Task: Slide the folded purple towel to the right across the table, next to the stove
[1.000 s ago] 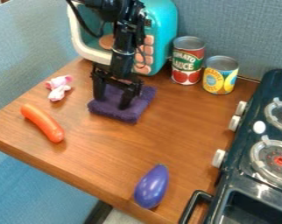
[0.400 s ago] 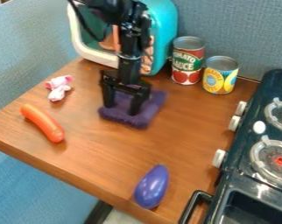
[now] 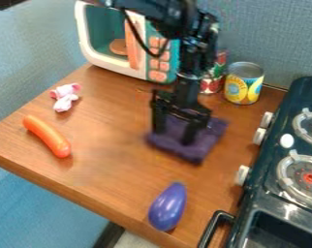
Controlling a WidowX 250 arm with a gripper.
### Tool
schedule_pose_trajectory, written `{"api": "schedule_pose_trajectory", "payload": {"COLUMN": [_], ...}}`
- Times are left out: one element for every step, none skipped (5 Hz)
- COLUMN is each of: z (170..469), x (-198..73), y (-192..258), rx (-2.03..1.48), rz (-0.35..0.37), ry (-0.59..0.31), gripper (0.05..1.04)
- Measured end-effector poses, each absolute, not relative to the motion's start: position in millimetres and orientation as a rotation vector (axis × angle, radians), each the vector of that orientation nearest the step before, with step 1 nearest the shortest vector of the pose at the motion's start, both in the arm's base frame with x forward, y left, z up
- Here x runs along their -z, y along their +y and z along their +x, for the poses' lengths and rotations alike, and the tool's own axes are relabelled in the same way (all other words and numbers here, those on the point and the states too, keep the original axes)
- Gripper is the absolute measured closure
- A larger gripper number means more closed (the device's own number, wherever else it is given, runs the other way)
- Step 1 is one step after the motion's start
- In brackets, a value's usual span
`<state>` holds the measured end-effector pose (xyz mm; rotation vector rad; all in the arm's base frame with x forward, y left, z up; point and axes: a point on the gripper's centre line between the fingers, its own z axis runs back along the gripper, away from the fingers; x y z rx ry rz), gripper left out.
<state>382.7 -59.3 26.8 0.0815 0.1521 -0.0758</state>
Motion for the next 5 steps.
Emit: {"api": "schedule_pose_trajectory", "payload": {"z": [378.4,377.1,376.9,379.4,383.2], "x": [-28.2,-28.3,-29.7,-31.5,-61.3], "y": [-75.9,-78.1,-76.8,-71.6,-61.8], "rx": [0.113,0.098,0.072,0.052,0.071], "rz": [0.089,0.080,0.082,0.069,-0.029], "ry": [0.168,0.174,0.178,0.167,0.128], "gripper": [0.084,0.084,0.084,0.084,0.084]}}
